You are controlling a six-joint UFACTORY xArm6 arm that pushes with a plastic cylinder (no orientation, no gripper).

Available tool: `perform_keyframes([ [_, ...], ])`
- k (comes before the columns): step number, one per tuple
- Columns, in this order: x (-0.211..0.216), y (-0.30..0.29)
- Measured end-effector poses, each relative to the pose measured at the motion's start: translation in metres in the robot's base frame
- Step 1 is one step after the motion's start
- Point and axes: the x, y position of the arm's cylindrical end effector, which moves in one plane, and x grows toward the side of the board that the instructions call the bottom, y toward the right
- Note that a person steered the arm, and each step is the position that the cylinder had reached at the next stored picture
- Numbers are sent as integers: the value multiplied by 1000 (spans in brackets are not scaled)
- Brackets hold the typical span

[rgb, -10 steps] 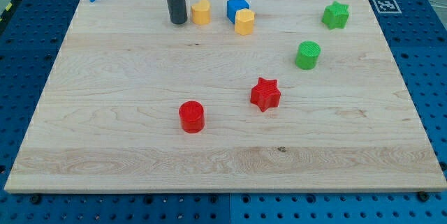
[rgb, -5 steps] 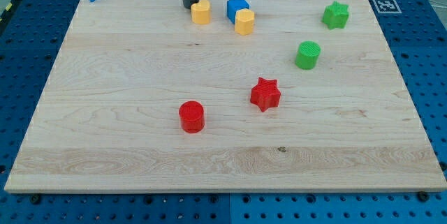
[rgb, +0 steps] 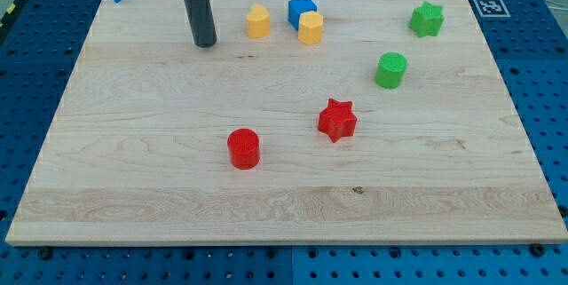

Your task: Slightly touch the yellow heart

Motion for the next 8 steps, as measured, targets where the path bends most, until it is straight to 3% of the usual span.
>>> perform_keyframes([
  [3,32,-73],
  [5,31,-77],
  [8,-31,23],
])
